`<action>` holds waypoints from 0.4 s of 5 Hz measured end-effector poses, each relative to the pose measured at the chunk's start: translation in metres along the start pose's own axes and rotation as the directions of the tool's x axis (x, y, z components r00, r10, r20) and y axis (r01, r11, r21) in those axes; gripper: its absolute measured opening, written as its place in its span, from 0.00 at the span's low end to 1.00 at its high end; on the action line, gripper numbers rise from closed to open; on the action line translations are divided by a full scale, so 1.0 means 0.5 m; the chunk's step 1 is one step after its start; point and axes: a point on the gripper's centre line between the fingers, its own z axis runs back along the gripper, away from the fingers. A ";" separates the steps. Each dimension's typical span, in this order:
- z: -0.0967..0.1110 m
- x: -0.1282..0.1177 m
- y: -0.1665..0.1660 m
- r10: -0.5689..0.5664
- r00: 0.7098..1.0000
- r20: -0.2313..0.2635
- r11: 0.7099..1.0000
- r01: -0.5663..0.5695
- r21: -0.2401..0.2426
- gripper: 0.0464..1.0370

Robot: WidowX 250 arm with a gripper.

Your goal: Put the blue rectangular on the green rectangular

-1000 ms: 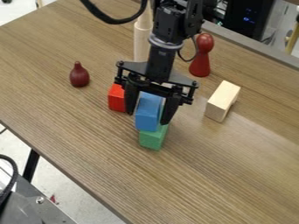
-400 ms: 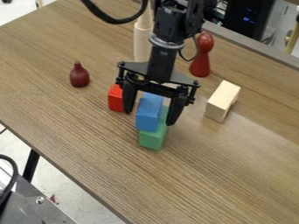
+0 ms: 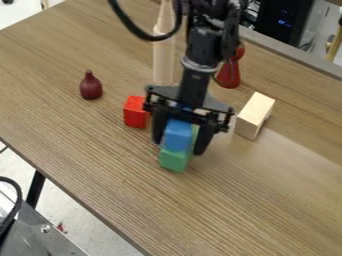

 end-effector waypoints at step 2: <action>0.000 0.001 0.000 0.003 1.000 0.006 1.000 -0.003 0.004 0.64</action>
